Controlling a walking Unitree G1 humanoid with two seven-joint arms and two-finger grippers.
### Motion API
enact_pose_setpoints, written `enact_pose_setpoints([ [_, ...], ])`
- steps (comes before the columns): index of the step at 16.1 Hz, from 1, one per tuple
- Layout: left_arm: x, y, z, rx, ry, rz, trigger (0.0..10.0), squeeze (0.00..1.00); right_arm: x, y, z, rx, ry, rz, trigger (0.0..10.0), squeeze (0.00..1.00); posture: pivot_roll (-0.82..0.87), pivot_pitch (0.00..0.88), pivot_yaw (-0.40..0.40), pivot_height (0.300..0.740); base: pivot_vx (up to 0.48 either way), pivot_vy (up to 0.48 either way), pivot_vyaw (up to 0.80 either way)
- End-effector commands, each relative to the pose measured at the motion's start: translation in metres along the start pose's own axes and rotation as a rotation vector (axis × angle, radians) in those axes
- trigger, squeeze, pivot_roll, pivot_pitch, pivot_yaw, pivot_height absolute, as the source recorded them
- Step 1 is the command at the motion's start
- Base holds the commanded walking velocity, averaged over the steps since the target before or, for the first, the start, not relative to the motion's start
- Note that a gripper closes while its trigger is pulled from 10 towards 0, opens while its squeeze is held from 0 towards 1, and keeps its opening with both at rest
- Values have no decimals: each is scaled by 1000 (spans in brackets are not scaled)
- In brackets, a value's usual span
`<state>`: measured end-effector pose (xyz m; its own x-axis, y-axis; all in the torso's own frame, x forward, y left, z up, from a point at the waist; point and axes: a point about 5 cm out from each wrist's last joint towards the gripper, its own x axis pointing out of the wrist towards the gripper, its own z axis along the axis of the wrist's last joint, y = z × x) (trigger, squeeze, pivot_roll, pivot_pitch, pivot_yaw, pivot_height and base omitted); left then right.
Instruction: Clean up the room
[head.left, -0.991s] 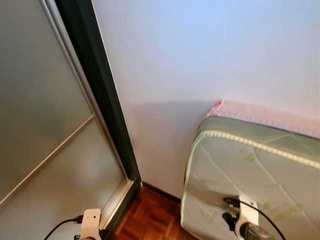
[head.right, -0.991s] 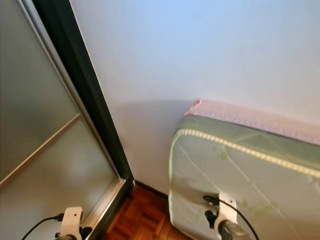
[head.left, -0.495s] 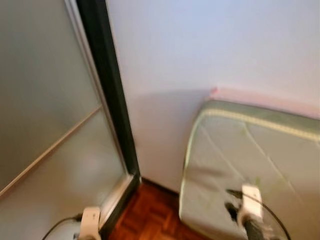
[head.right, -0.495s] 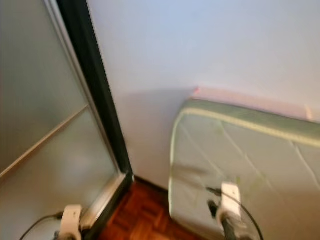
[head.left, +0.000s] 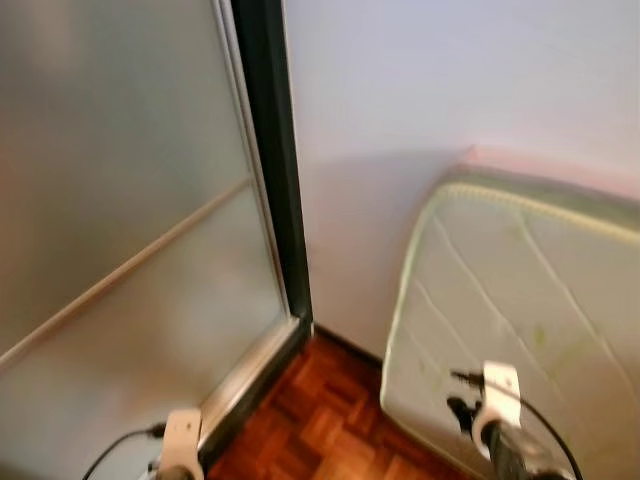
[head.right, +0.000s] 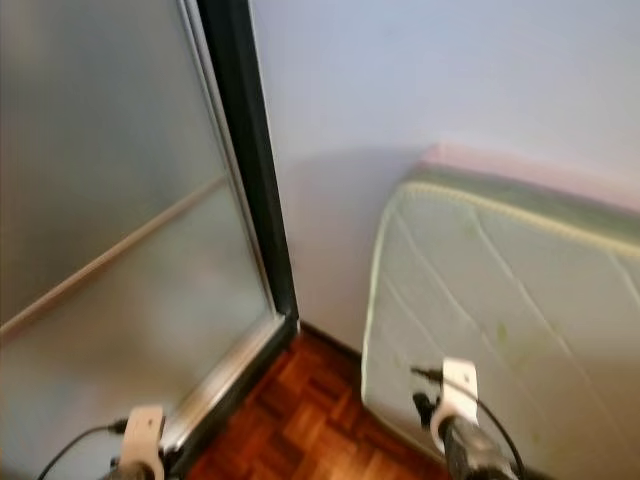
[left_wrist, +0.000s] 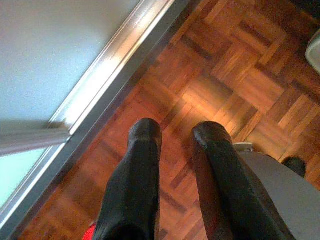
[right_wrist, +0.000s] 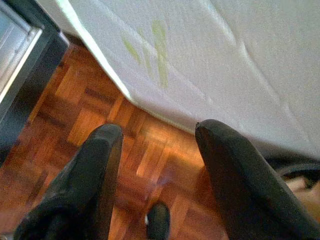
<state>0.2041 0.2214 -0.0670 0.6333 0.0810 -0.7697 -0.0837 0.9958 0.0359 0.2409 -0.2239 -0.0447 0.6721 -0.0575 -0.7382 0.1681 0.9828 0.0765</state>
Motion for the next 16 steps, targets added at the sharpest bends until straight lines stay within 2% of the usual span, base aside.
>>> enact_pose_setpoints([
  [1, -2, 2, -9, 7, 31, 5, 10000, 0, -1, -3, -3, 9, 9, -8, 10000, 0, -22, 0, 25, 740, -262, 0, 0],
  [7, -2, 2, -8, 4, 29, 6, 10000, 0, -1, -3, -4, 15, 13, -5, 10000, 0, -24, 0, 26, 740, -41, 0, 0],
  [16, -2, 2, -8, 2, 24, 2, 10000, 0, -1, -2, -5, -2, 34, 4, 10000, 0, -20, 0, 26, 740, 0, 0, -757],
])
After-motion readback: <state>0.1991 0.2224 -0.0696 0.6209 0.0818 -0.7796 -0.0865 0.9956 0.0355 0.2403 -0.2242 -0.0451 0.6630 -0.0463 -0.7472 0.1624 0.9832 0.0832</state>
